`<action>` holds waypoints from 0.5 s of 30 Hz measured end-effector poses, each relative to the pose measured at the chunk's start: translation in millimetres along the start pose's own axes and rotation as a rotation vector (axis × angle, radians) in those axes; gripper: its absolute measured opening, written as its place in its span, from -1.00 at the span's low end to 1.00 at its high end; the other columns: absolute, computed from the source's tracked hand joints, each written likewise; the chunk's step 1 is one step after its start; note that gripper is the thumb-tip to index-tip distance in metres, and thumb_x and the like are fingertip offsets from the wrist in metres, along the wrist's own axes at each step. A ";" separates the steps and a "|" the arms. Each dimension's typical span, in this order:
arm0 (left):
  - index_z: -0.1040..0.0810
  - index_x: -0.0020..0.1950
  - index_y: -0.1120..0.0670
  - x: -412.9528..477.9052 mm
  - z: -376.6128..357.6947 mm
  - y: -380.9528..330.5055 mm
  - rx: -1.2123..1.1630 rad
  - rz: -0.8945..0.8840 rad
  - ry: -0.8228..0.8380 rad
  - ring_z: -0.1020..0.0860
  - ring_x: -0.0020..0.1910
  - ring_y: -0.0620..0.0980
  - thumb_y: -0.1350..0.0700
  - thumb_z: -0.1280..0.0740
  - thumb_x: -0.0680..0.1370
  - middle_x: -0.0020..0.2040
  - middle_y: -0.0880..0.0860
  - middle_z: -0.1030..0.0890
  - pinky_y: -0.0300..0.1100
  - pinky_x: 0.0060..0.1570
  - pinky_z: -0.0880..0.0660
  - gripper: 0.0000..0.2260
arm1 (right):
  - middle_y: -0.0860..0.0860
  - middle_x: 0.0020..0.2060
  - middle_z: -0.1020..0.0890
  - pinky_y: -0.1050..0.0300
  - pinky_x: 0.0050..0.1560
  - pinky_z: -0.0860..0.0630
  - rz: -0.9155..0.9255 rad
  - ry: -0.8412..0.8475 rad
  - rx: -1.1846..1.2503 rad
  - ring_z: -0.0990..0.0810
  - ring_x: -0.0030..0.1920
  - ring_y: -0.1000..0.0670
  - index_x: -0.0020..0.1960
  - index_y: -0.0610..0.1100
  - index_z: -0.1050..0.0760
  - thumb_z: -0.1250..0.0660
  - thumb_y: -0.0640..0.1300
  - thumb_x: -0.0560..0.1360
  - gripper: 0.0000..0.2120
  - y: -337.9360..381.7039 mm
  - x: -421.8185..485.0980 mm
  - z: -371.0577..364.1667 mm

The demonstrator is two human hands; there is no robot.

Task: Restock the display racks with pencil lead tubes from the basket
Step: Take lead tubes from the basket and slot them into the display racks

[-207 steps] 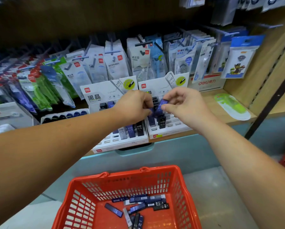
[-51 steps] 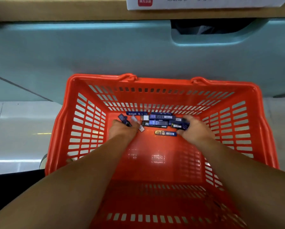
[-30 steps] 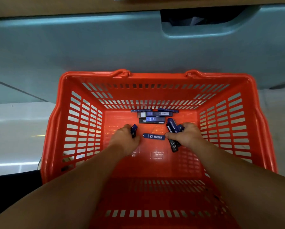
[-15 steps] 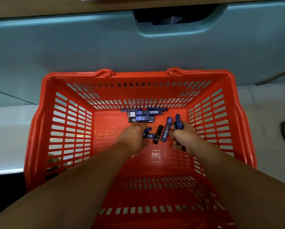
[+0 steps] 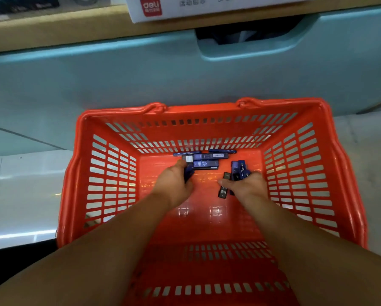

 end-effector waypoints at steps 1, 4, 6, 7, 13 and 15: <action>-0.46 0.29 0.07 1.5 4.4 -3.5 -0.010 -0.017 -0.013 -0.58 -0.06 0.10 0.14 -0.33 0.59 -0.03 0.05 -0.57 -0.17 -0.11 -0.43 -0.73 | 0.03 -0.24 -0.54 0.16 -0.25 -0.42 -0.014 -0.003 0.001 -0.49 -0.27 0.06 -0.08 -0.08 -0.42 -0.68 0.06 0.31 -0.52 -3.7 -0.3 -0.4; -0.54 0.20 0.06 10.7 14.6 -15.5 0.062 -0.096 -0.101 -0.59 -0.06 0.07 0.21 -0.38 0.56 0.02 0.07 -0.61 -0.23 -0.12 -0.39 -0.77 | -0.02 -0.20 -0.63 0.23 -0.38 -0.40 -0.016 -0.022 -0.028 -0.59 -0.25 0.01 0.05 -0.14 -0.56 -0.66 0.05 0.33 -0.55 -6.0 1.9 0.1; -0.56 0.13 0.07 19.2 18.2 -22.6 0.104 -0.168 -0.172 -0.60 -0.06 0.09 0.23 -0.42 0.55 0.03 0.05 -0.53 -0.22 -0.11 -0.40 -0.82 | -0.04 -0.17 -0.65 0.23 -0.36 -0.43 -0.009 -0.019 -0.065 -0.62 -0.22 -0.01 0.06 -0.15 -0.59 -0.67 0.05 0.31 -0.54 -4.2 5.6 1.0; -0.56 0.12 0.07 22.9 17.2 -23.9 0.114 -0.202 -0.191 -0.58 -0.10 0.08 0.25 -0.43 0.54 0.04 0.02 -0.46 -0.19 -0.07 -0.47 -0.81 | -0.03 -0.16 -0.65 0.21 -0.34 -0.43 -0.009 -0.013 -0.075 -0.61 -0.21 -0.01 0.06 -0.15 -0.59 -0.67 0.05 0.30 -0.53 -3.8 6.8 2.0; -0.35 0.57 -0.05 36.1 -14.3 0.9 0.293 -0.180 -0.096 -0.65 0.11 0.17 0.28 -0.44 0.54 0.46 0.02 -0.34 0.05 0.14 -0.61 -0.36 | -0.04 -0.14 -0.62 0.15 -0.25 -0.43 0.004 -0.004 -0.072 -0.59 -0.13 -0.05 0.03 -0.16 -0.55 -0.69 0.06 0.28 -0.50 -8.7 12.5 14.1; -0.27 0.61 -0.04 38.7 -16.9 1.2 0.305 -0.155 -0.089 -0.65 0.10 0.13 0.28 -0.45 0.53 0.45 0.02 -0.33 0.00 0.16 -0.61 -0.30 | -0.02 -0.19 -0.60 0.10 -0.15 -0.51 0.009 0.000 -0.070 -0.58 -0.16 -0.03 -0.09 -0.12 -0.52 -0.67 0.02 0.32 -0.60 -9.2 14.8 17.6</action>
Point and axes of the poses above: each hand's wrist, its own x-axis towards the middle knuckle, its own z-axis out of the back of the hand, y = z × x, the point moved 7 cm from there along x, towards the middle knuckle
